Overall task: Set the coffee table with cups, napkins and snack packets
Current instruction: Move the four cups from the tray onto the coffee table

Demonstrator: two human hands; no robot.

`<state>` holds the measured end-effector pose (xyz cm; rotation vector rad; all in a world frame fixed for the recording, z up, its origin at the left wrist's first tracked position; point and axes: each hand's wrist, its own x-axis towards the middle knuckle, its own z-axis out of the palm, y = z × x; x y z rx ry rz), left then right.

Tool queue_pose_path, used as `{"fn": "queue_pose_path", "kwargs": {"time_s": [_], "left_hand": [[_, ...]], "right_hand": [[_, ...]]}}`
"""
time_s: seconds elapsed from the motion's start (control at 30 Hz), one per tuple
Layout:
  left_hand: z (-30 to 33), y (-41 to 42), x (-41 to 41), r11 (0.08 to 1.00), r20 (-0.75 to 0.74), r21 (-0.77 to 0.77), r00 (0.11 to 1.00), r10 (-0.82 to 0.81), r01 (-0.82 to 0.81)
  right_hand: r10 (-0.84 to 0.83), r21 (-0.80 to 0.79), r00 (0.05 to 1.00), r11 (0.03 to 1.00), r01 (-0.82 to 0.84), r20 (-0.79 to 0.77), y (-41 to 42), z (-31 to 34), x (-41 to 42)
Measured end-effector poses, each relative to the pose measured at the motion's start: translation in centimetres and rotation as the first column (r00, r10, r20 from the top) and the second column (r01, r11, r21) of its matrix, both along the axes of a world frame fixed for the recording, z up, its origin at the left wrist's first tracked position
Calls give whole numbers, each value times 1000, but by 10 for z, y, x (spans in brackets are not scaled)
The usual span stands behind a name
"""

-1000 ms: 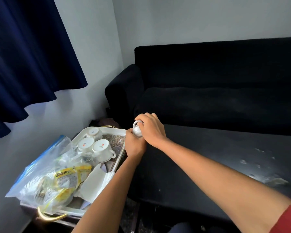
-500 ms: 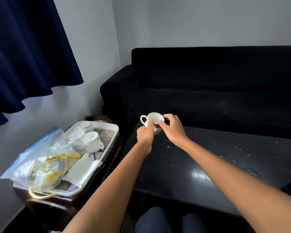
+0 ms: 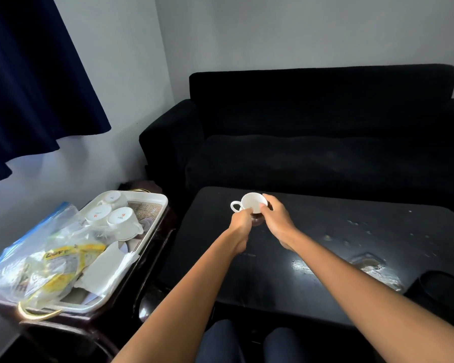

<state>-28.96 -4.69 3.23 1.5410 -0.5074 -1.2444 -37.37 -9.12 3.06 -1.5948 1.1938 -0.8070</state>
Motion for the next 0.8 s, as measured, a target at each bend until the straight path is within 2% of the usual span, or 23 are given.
{"fn": "queue_pose_path", "kwargs": {"time_s": [0.13, 0.23, 0.4, 0.6, 0.8], "left_hand": [[-17, -4, -5, 999, -32, 35, 999, -6, 8], [-32, -8, -5, 999, 18, 34, 999, -38, 37], [-60, -10, -3, 975, 169, 0, 961, -219, 222], [-98, -17, 1, 964, 206, -42, 946, -249, 263], [-130, -26, 4, 951, 365, 94, 878, -309, 296]], "right_hand": [[-59, 57, 998, 997, 59, 8, -3, -19, -3], [-106, 106, 993, 989, 101, 42, -6, -34, -2], [-224, 189, 969, 961, 201, 106, -14, -59, 1], [-307, 208, 942, 938, 277, 132, -24, -85, 4], [-329, 205, 933, 933, 297, 145, -36, -106, 8]]}}
